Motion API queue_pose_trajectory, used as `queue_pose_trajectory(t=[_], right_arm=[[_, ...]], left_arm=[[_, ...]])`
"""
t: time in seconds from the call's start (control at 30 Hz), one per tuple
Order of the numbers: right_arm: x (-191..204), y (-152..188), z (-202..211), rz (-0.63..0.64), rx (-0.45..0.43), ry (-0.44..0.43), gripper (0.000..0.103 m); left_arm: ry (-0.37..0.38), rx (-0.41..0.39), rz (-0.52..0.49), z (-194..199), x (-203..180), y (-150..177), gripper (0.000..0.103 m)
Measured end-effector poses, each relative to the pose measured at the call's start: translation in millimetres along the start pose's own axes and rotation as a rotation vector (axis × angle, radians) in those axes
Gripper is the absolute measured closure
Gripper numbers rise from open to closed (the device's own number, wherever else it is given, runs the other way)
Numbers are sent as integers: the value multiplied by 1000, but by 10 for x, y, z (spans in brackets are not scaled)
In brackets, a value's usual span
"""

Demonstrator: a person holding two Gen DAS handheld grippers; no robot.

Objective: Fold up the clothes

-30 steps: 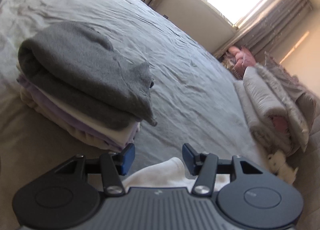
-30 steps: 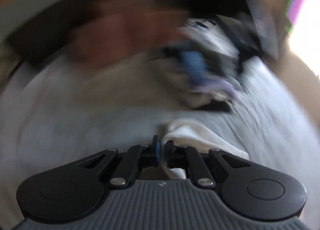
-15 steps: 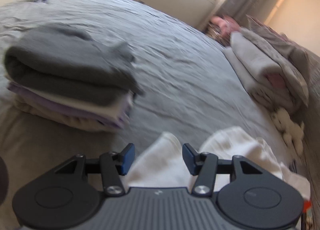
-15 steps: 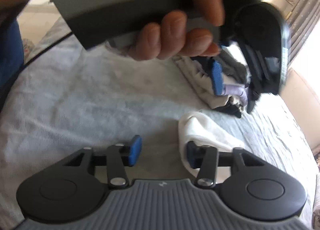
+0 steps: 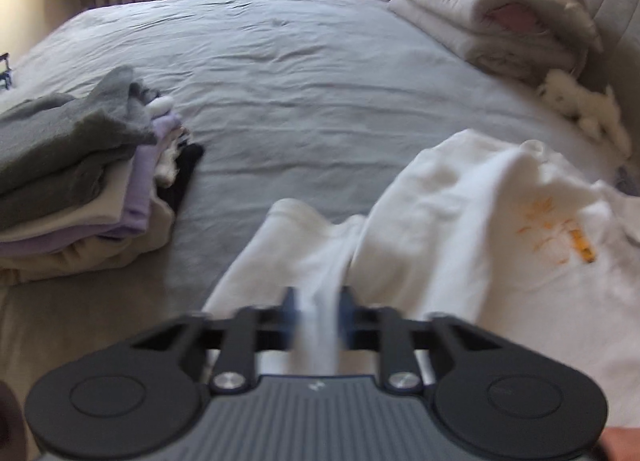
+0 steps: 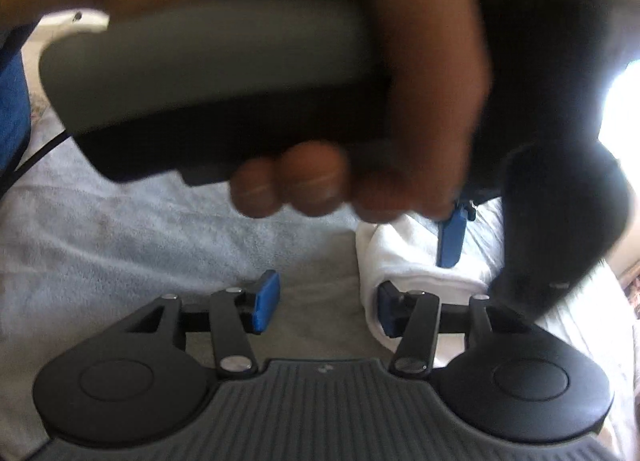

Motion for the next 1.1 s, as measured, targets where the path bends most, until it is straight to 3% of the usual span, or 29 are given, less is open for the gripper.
queue_pose_trajectory(t=[0.2,0.37,0.47,0.67,0.73,0.8,0.9,1.0,1.1], right_arm=[[-81,8,-22,-70,-1,-11,48],[-105,9,-52,-113,-3,0,42],[-100,18,-61,-150,5,21,31],[-236,53,-181,-235,5,2,29],[-179,28,-148,-189,-2,11,29],[-157,8,-91,-149,4,7,29],[-127,51,48,-137,31,-41,29],[-285,77,316,-203,0,-121,29],[-896,116,439,-391,-57,-69,29]], left_arm=[[-5,-128,140,428,233,144,99],[-4,-138,278,753,518,432,99],[53,-140,306,1001,597,619,99],[205,-168,329,1371,725,826,97],[255,-225,321,1532,759,787,91],[300,-286,313,1678,791,743,71],[305,-353,298,1746,854,674,63],[210,-243,301,1385,864,645,64],[133,-111,249,1016,766,680,63]])
Point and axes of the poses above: each gripper's, at about its wrist camera, not at the fingertips, and z roughly against the way its jaws point, x to its left, y to its underside, the point moved 3 cm from there along -z, roughly the way its jaws point, and after that the axes turned 3 degrees about z, right-handed, at the moved point
